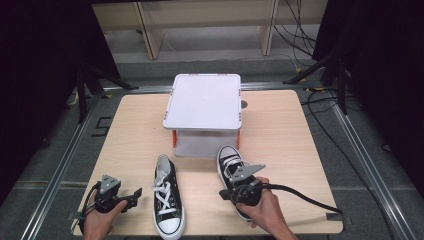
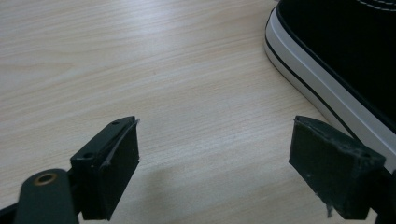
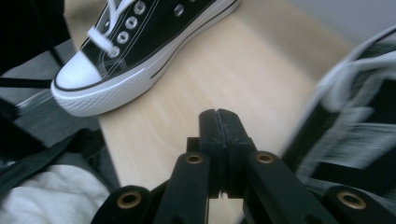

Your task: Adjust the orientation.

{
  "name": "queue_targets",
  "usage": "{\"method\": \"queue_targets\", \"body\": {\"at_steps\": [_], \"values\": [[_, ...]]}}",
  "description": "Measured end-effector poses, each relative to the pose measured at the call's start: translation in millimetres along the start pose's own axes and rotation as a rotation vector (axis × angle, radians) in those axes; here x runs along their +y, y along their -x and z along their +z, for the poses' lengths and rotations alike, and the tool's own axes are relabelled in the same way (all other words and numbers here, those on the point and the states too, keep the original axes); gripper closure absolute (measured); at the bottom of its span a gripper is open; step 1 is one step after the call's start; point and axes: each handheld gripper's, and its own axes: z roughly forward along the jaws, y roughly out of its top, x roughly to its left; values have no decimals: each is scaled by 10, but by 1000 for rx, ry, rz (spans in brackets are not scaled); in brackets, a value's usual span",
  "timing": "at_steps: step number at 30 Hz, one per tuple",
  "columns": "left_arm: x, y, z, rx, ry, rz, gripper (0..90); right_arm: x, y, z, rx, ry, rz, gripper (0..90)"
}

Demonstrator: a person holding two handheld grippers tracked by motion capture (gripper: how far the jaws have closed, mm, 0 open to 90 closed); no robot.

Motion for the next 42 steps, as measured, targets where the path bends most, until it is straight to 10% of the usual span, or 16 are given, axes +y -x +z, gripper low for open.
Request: {"method": "queue_targets", "body": {"at_steps": [6,11,18,22,28,42], "values": [[0,5,0,-10,9,-13,155,-56,208,-433,-141,95,25,772],[6,12,14,-6,-4,4,155,-92,289,-509,-241,64,-12,654],[0,-9,2,4,-5,3,155,-94,279,-404,-241,28,-34,446],[5,-5,-2,-4,-8,4,155,-100,275,-356,-235,14,-60,457],[6,12,7,0,-1,-7,155,-79,235,-337,-143,66,40,455],[11,16,21,-6,4,-8,155,63,152,-264,-163,73,19,462]]}}
